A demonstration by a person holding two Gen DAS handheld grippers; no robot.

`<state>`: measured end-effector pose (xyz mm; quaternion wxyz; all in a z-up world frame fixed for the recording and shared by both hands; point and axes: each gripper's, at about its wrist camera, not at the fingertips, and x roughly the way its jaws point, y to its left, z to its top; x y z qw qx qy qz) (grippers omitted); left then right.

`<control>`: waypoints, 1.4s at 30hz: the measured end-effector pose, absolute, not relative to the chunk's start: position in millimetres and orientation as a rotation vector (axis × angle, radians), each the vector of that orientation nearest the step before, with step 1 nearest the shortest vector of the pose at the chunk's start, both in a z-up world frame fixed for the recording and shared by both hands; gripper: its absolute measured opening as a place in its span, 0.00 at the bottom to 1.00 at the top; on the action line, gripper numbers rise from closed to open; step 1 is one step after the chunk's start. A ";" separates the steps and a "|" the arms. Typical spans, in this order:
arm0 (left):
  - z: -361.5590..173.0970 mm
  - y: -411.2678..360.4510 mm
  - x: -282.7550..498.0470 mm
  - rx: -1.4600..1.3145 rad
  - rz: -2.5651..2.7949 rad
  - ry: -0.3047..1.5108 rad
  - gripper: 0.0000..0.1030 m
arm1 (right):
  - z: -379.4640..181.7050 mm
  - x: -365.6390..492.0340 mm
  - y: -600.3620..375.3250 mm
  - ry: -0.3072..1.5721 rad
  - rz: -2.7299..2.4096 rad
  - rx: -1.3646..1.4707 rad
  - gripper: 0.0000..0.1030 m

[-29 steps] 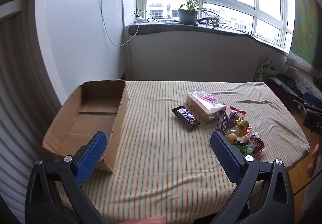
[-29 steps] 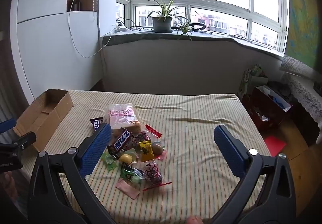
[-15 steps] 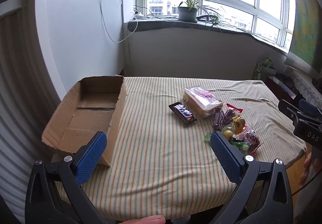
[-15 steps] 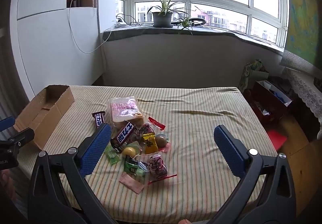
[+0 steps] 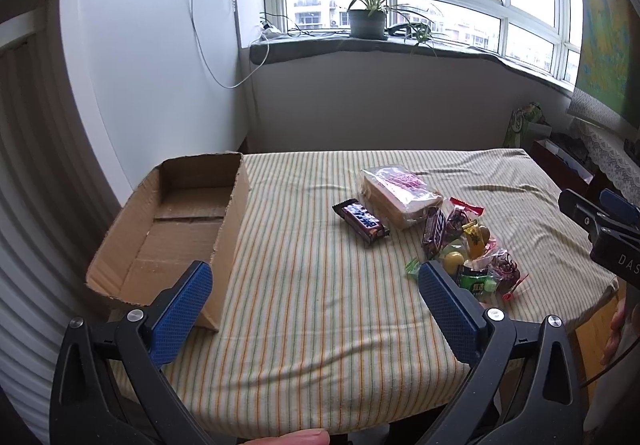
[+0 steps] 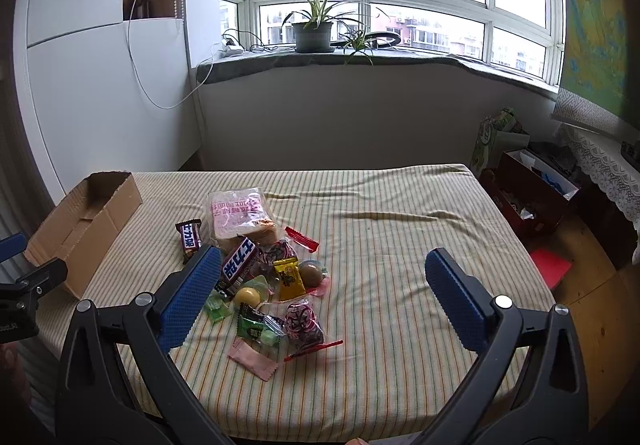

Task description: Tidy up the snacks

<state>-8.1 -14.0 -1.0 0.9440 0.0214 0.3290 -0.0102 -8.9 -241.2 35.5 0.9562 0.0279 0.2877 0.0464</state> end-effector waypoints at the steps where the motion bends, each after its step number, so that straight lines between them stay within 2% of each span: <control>1: -1.0 -14.6 -8.5 0.048 -0.020 0.669 0.99 | 36.5 -9.7 -242.0 0.576 0.093 0.060 1.00; 42: -6.7 -13.7 -10.0 0.046 -0.036 0.692 0.99 | 35.7 -10.9 -238.6 0.593 0.092 0.057 1.00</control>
